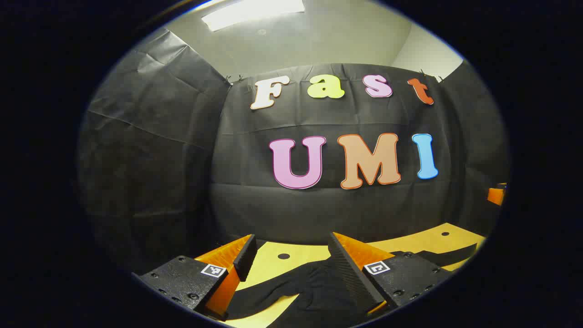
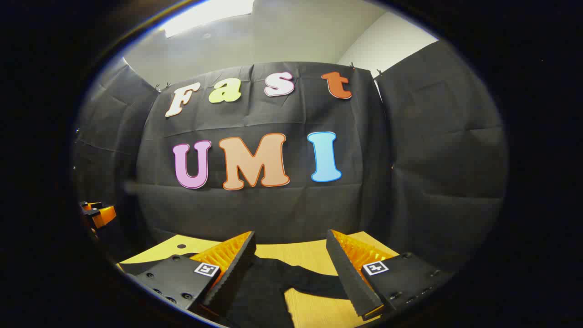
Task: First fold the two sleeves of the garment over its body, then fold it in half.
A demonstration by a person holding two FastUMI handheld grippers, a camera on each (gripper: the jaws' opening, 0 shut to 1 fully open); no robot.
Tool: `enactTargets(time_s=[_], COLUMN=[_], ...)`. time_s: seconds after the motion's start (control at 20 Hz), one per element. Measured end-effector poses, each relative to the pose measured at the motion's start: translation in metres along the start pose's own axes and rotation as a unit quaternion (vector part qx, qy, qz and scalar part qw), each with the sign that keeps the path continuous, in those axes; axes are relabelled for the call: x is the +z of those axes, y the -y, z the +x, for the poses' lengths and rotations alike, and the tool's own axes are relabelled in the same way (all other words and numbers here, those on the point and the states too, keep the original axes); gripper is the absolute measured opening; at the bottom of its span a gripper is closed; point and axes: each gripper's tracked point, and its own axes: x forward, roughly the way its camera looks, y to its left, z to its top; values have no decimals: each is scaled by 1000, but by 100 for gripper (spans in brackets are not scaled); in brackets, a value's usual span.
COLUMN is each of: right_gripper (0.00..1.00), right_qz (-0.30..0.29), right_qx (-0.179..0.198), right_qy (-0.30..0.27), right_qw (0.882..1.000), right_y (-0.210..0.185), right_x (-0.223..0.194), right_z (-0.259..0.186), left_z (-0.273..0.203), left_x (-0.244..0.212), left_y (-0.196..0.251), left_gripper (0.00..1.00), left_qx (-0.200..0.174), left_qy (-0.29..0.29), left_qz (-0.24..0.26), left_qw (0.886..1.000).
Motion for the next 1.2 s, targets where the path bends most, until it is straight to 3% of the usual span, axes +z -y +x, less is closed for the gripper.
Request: enactTargets(time_s=[0.05,0.55,0.9,1.05,1.2], right_gripper=[98,98,98,98,98], right_qz=[-1,4,-15,-14,-13], right_qx=[0,-5,-7,-7,-10], right_qy=[-1,-7,-7,-10,-11], right_qw=[1000,1000,1000,1000,1000], right_y=[0,2,3,3,3], right_x=[0,-6,-11,-11,-12], right_z=[1,-3,-7,-5,-5], left_z=[1,-2,-4,-1,3], left_x=[0,-10,-13,-20,-20], left_y=[0,-7,-9,-8,-7], left_gripper=[99,99,94,99,89], left_qx=[0,6,11,10,8], left_qy=[-1,-14,-15,-19,-19], left_qz=[-1,-10,-10,-14,-9], left_qw=[1000,1000,1000,1000,1000])
